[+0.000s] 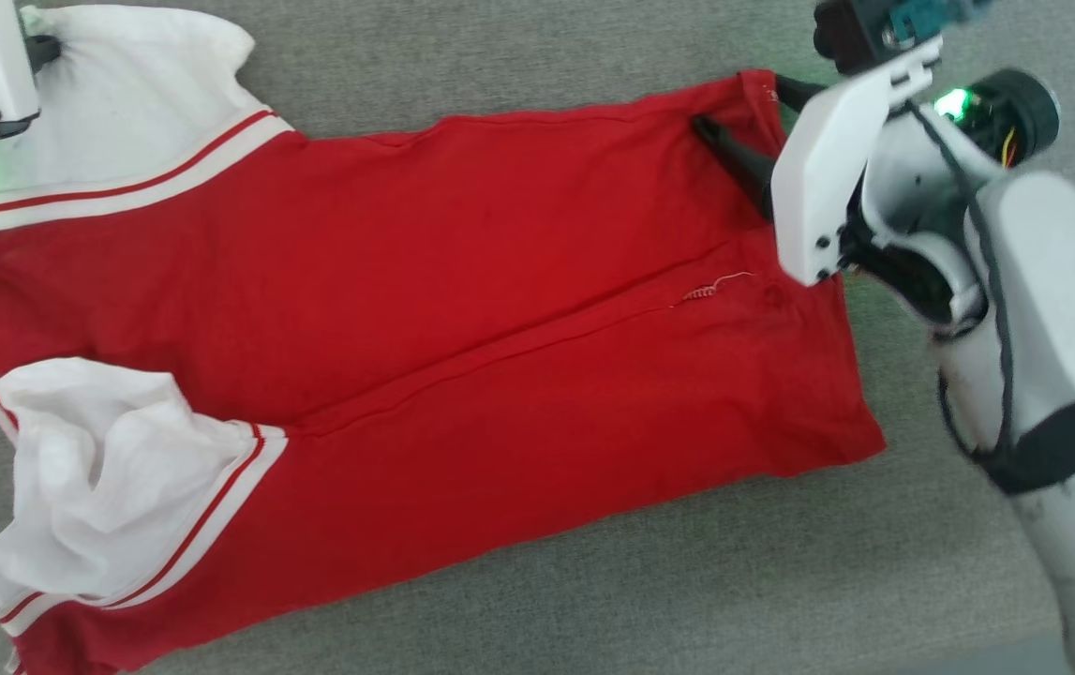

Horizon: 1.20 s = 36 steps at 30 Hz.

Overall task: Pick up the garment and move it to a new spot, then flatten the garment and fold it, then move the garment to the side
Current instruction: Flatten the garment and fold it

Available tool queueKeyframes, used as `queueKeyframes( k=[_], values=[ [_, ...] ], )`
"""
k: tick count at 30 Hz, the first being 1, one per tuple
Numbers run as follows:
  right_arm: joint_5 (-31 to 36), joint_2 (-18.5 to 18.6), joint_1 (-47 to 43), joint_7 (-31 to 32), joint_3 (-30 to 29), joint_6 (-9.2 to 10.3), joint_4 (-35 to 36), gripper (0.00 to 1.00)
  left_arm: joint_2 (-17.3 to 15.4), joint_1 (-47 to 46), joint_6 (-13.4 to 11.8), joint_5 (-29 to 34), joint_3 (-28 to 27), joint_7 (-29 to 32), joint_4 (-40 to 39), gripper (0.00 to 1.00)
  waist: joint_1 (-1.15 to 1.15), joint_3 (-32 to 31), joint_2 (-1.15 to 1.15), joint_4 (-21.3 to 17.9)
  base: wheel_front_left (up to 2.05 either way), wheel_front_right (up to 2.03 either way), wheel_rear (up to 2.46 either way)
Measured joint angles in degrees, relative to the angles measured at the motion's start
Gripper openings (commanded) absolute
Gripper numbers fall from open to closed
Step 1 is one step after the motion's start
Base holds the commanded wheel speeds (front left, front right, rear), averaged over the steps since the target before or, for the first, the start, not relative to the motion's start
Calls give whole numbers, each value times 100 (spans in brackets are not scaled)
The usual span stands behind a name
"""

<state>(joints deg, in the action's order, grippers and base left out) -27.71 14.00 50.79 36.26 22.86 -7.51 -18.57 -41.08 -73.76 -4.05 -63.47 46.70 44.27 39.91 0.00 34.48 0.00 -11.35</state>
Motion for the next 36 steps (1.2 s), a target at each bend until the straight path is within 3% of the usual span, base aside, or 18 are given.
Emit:
queueKeyframes(
  k=[6, 7, 8, 17, 23, 28, 36],
  values=[
    [-413, 30, 524, 913, 193, 1, -622, 100, 187, -23, 112, 2, 18, -191, 124, 0, 0, -17, 0, 169, 0, 0, 0],
    [-431, 54, 592, 1074, 261, 2, -657, 33, 221, -21, 130, 3, 21, -249, 148, 0, 0, -22, 0, 191, 0, 0, 0],
    [-474, 75, 641, 1207, 270, 2, -690, 0, 250, -20, 157, 13, 27, -305, 168, 0, 0, -29, 0, 215, 0, 0, 0],
    [-555, 242, 381, 1201, 99, 0, -566, 0, 382, 56, 318, -32, 54, -415, 223, 0, 0, -281, 0, 406, 0, 0, 0],
    [-521, 533, -136, 981, -91, 0, -78, 0, 198, 104, 350, -36, 85, -249, -237, 0, 0, -573, 0, 582, 0, 0, 0],
    [-470, 751, -582, 827, -346, 0, 524, 0, -87, 348, 175, -112, 81, -63, -973, 0, 0, -823, 0, 734, 0, 0, 0],
    [-382, 946, -1246, 770, -698, 0, 1430, 0, -700, 1035, -430, -341, 40, 172, -2571, 0, 0, -1126, 0, 912, 0, 0, 0]
  ],
)
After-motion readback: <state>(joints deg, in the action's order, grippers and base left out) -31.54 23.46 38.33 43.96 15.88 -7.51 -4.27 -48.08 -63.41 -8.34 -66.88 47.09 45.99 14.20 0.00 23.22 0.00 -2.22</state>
